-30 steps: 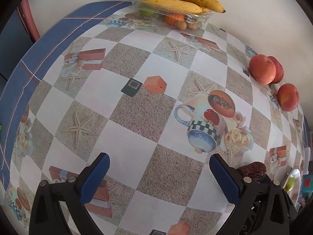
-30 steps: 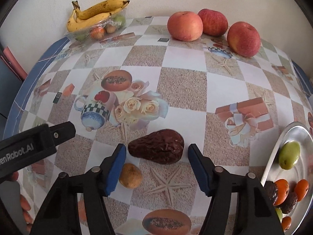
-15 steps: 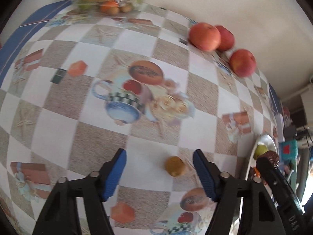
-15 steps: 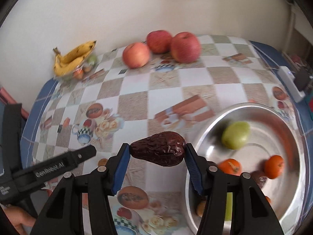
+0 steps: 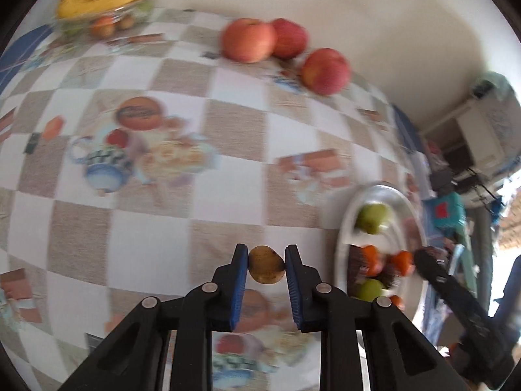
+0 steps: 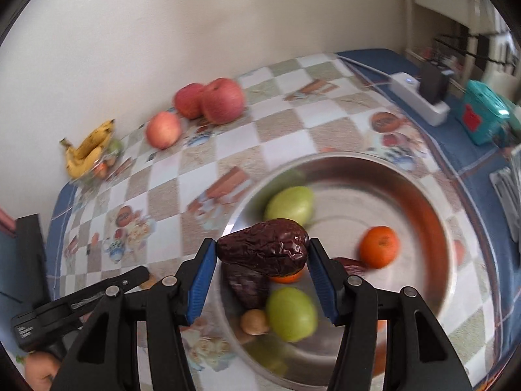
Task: Organize fruits
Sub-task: 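Carry the last date into the bowl with right gripper while left places brown fruit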
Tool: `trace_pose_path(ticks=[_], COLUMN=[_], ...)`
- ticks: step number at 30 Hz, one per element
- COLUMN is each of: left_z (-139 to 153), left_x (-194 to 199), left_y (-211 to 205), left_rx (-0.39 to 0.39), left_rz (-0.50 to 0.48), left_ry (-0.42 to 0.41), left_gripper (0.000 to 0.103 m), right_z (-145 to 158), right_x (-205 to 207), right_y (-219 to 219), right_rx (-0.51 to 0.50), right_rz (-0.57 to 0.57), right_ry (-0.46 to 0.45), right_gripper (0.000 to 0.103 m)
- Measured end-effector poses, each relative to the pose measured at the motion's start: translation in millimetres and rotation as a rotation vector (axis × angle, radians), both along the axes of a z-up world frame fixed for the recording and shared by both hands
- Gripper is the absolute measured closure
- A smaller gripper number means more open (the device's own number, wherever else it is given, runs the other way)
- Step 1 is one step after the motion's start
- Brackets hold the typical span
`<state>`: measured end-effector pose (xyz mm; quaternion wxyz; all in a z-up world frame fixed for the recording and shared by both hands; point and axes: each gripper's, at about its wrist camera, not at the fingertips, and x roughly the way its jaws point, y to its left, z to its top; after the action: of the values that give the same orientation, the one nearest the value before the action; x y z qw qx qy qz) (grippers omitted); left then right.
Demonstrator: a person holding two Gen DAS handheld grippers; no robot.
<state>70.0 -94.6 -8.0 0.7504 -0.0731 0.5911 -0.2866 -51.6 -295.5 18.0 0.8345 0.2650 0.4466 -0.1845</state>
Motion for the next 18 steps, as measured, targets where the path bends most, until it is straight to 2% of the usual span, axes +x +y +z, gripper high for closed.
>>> trace_pose_path(ticks=[3, 5, 7, 10, 12, 14, 16, 18], left_z=[13.0, 17.4, 16.4, 11.9, 9.5, 6.0, 3.2, 2.9], left_x=[-18.7, -31.6, -40.9, -45.5, -45.3, -42.1, -44.0, -47.3], left_y=[-29.3, -49.7, -58.7, -58.4, -47.7, -31.8, -14.9, 1.7], left_rx=[-0.053, -0.075, -0.066, -0.029, 0.001, 0.056, 0.156, 0.267], left_rz=[-0.108, -0.181, -0.220, -0.221, -0.184, -0.123, -0.066, -0.022], left_ry=[-0.022, -0.027, -0.023, -0.031, -0.037, -0.058, -0.105, -0.179], left_gripper=[0.077, 0.073, 0.053, 0.048, 0.048, 0.036, 0.012, 0.000], right_z=[-7.7, -11.7, -13.8, -15.0, -14.9, -13.6, -13.7, -16.0], right_x=[-14.1, -20.2, -24.8, -28.9, -31.3, -34.6, -37.1, -40.2], right_y=[-16.1, -22.0, -24.6, -23.2, -21.4, -18.2, -12.9, -6.1], right_rx=[0.016, 0.031, 0.043, 0.036, 0.029, 0.009, -0.011, -0.022], right_rz=[-0.050, -0.065, -0.068, -0.064, -0.062, -0.062, -0.052, -0.036], right_ry=[0.024, 0.026, 0.022, 0.023, 0.026, 0.029, 0.035, 0.045], right_gripper=[0.045, 0.044, 0.044, 0.044, 0.044, 0.043, 0.038, 0.034])
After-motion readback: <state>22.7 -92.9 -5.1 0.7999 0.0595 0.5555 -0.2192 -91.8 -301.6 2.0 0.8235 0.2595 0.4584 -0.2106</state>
